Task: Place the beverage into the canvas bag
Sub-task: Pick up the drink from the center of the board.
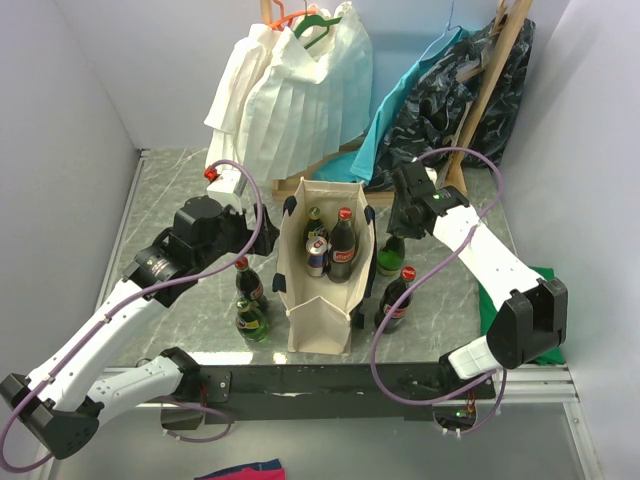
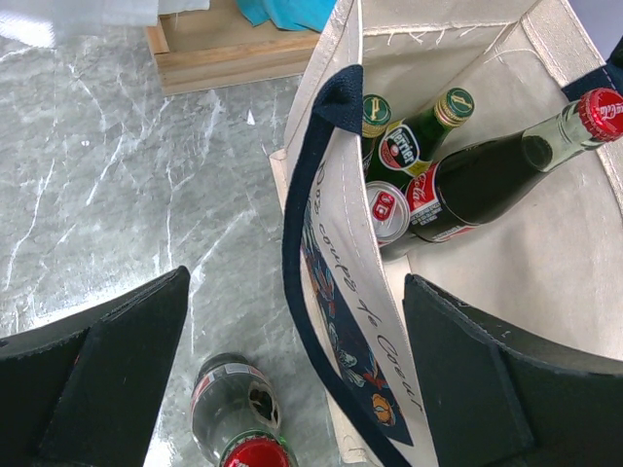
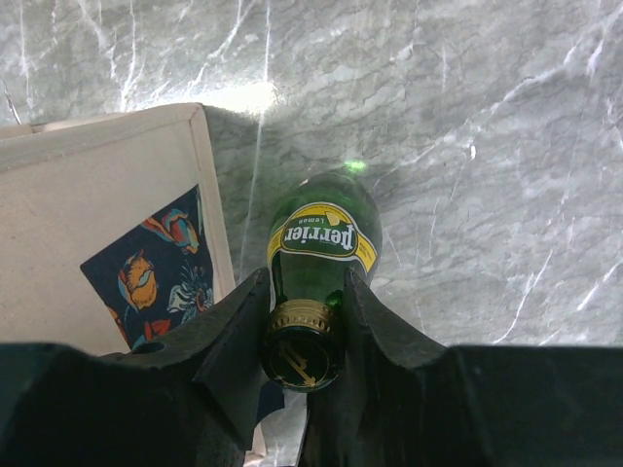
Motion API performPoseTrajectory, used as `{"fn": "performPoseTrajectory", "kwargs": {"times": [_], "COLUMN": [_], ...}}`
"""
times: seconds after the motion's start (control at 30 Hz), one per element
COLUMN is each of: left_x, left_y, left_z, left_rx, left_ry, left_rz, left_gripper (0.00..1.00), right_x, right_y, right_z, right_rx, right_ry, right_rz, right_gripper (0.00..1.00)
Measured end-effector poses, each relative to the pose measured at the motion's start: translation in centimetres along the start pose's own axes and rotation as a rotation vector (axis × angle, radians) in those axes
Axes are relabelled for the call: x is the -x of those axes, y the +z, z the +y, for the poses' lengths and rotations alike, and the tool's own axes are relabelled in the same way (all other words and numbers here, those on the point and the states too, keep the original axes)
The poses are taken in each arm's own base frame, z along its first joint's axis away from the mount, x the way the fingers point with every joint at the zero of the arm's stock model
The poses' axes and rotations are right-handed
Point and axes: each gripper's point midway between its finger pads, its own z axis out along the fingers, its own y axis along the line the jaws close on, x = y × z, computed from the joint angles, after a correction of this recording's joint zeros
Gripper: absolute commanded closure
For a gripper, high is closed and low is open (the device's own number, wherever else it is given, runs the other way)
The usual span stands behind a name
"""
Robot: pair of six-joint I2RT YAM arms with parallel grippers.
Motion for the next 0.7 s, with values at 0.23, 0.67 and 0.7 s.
{"fn": "performPoseTrajectory", "kwargs": {"times": [0.23,0.67,0.7], "left_x": [0.0,0.0,0.0], "left_y": [0.0,0.0,0.0], "left_z": [0.0,0.0,0.0], "left_rx": [0.0,0.0,0.0], "left_ry": [0.0,0.0,0.0], "left_rz": [-0.001,0.0,0.001], "left_gripper": [0.04,0.04,0.04], "right_x": [0.0,2.8,3.2], "right_y": [-0.2,-2.6,-2.9], "right_z": [-0.1,0.4,0.5], "right_rx": [-0.004,0.01,0.013], "right_ry": [-0.002,-0.022,-0.021], "right_rz": [0.004,-0.059,-0.071], "right_gripper": [1.0,1.0,1.0]}}
